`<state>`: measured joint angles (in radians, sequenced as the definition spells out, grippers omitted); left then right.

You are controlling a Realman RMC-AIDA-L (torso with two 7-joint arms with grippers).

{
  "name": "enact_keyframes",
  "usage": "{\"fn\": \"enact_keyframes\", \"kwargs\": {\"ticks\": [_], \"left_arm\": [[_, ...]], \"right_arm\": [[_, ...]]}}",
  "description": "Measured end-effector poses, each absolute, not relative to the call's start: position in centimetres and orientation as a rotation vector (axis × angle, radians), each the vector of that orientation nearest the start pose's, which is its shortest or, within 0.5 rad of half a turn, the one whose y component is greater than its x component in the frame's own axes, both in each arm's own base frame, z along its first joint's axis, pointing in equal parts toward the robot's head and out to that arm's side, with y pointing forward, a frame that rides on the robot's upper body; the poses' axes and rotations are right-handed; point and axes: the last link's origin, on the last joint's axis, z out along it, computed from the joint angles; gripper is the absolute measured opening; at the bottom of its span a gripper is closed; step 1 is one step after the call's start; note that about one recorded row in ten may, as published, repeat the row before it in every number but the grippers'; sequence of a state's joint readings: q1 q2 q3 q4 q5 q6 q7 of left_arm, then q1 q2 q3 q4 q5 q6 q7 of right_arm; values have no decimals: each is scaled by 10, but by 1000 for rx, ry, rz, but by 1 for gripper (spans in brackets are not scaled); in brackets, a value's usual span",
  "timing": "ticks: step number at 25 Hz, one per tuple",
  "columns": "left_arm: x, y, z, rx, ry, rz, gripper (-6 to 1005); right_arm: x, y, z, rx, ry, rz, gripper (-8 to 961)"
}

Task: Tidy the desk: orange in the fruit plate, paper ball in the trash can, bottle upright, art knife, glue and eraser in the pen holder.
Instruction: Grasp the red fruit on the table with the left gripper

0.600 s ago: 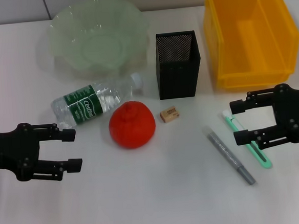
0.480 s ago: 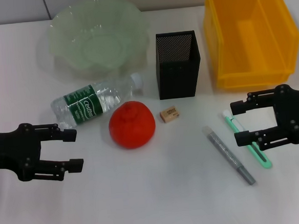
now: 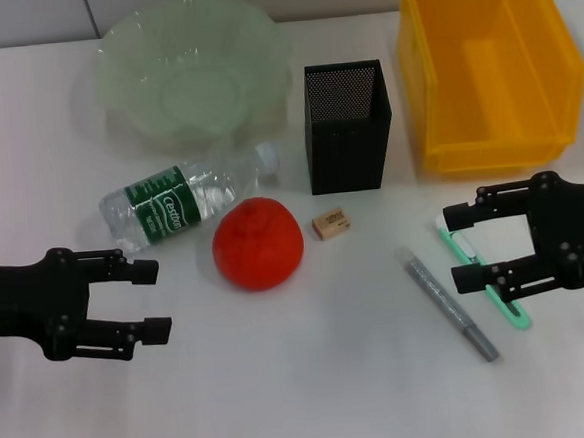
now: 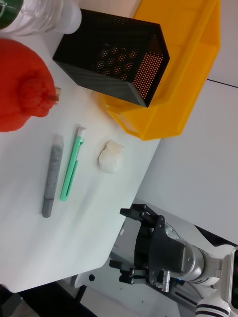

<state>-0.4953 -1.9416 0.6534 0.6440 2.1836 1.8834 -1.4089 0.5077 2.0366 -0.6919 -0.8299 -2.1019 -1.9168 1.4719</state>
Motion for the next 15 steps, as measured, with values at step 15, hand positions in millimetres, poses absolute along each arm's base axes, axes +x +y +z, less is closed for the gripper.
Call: {"fn": "enact_keyframes", "kwargs": {"ticks": [15], "left_arm": [[-290,285,43,-3013,-692,-589,815]], "right_arm": [[252,294,37,-3025,527,665,772]]}}
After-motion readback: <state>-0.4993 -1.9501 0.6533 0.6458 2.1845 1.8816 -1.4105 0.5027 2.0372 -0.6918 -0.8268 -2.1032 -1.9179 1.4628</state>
